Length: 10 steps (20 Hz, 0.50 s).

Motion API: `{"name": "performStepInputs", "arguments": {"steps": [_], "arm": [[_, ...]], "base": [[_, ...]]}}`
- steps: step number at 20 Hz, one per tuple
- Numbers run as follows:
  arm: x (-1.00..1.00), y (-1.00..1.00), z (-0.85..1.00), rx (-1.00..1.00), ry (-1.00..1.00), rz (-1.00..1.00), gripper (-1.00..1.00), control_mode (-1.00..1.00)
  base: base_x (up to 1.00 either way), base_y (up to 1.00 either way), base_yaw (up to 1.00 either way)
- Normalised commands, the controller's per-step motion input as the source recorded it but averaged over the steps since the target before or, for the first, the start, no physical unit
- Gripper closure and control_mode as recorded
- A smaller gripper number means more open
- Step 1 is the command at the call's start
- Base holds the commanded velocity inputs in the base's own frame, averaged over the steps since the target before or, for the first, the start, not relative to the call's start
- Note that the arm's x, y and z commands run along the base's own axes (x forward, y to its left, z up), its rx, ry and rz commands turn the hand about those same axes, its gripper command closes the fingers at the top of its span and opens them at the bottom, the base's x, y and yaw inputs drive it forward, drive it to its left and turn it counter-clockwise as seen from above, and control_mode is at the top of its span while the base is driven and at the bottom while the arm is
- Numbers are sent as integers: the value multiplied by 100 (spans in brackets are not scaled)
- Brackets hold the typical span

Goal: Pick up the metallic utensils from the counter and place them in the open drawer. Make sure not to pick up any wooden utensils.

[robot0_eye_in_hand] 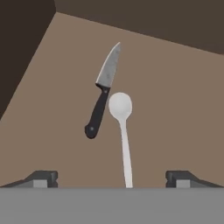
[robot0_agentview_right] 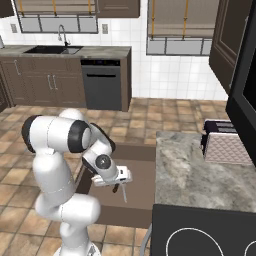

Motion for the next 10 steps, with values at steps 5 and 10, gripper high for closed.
{"name": "performStepInputs", "arguments": {"steps": [5,10], "arm": [[99,-5,91,5,7,0,-100,-100],[96,-20,98,6,17,0,-100,-100]], "base": [[0,0,0],[0,0,0]]}}
